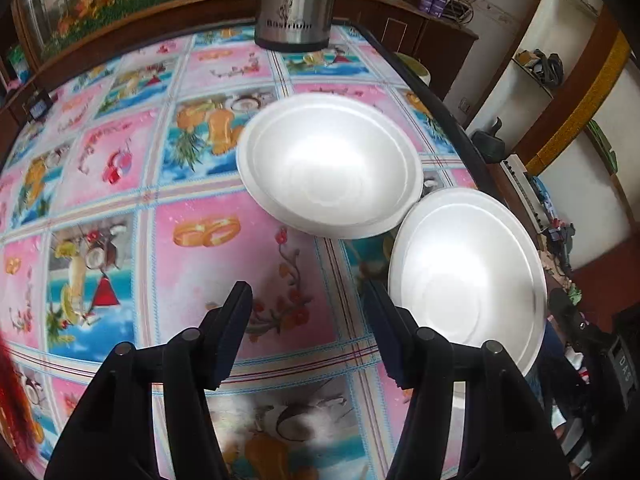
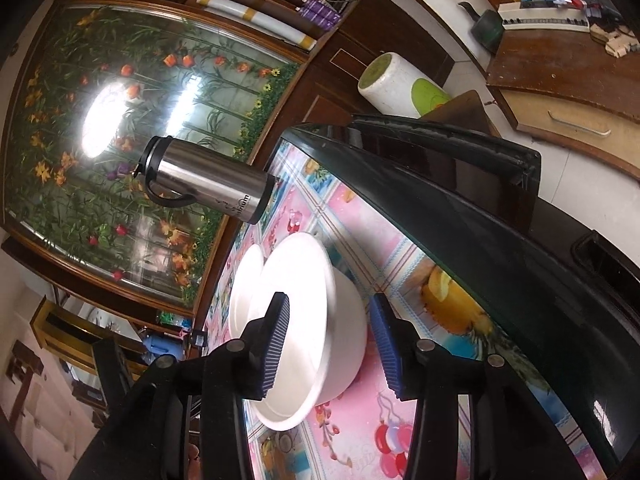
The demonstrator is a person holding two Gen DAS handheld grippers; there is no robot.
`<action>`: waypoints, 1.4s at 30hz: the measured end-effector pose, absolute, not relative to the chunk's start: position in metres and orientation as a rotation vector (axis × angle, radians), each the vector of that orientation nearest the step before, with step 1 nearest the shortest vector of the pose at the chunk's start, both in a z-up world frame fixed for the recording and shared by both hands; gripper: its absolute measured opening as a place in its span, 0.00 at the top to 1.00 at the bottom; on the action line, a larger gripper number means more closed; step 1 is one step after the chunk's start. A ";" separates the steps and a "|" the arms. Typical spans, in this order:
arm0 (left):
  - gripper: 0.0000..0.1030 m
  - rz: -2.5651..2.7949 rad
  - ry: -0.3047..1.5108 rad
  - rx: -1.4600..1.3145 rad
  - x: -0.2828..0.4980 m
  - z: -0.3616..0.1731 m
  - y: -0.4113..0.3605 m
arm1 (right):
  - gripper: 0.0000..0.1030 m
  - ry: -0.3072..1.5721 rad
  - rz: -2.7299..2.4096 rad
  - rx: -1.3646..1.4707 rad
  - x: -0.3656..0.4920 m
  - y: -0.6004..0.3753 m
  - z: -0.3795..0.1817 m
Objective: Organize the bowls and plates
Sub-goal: 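Grasp the rim of the large white plate with the right tool, then lift and carry the white plate toward the red plate stack with the right tool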
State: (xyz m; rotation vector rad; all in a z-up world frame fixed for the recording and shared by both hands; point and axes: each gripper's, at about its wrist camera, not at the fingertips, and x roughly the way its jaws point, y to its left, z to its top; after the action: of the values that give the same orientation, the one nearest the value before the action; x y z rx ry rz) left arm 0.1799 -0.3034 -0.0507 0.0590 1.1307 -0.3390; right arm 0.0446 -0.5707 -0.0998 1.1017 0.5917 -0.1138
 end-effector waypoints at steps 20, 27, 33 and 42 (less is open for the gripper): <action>0.45 -0.410 1.259 -0.120 0.186 -0.057 -0.302 | 0.77 0.603 -0.156 1.077 0.048 -0.567 -0.105; 0.39 -0.401 1.231 -0.188 0.183 -0.042 -0.280 | 0.83 0.616 -0.149 1.072 0.052 -0.563 -0.108; 0.34 -0.412 1.239 -0.136 0.185 -0.049 -0.302 | 0.83 0.629 -0.139 1.059 0.058 -0.557 -0.107; 0.35 -0.425 1.259 -0.112 0.183 -0.066 -0.315 | 0.83 0.642 -0.137 1.044 0.062 -0.553 -0.105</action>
State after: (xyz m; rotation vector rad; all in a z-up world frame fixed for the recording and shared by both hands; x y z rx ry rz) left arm 0.1825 -0.3152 -0.0664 -0.1116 1.2593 -0.4248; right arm 0.0623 -0.5534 -0.1052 1.0435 0.6416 -0.1368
